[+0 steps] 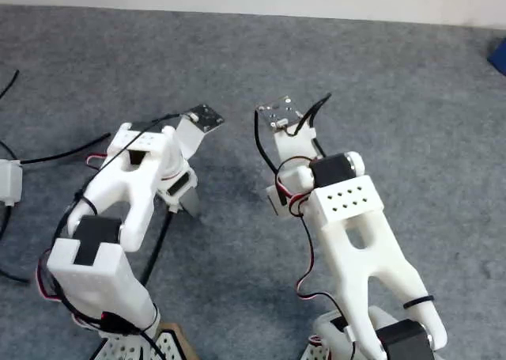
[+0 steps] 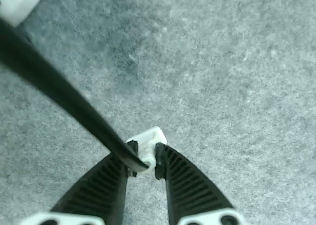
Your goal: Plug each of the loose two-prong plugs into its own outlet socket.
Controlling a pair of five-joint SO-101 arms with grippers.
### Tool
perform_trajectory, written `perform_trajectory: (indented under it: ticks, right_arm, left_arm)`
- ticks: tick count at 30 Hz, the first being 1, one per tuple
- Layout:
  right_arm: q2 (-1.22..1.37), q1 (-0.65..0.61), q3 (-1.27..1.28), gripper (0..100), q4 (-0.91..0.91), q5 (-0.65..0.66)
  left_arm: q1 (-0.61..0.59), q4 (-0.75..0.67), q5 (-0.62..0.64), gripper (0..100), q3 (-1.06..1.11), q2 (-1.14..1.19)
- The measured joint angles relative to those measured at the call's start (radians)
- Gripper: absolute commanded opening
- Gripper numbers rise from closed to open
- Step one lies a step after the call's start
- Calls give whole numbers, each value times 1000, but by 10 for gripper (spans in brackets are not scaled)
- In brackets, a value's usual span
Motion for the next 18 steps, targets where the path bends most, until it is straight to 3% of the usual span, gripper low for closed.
perform_trajectory:
  ticks: [4, 18]
  right_arm:
    - [0, 0, 0, 7, 34, 51]
    - [0, 144, 0, 7, 97, 173]
  left_arm:
    - [46, 8, -98, 121, -12, 5]
    - [284, 149, -387, 123, -32, 5]
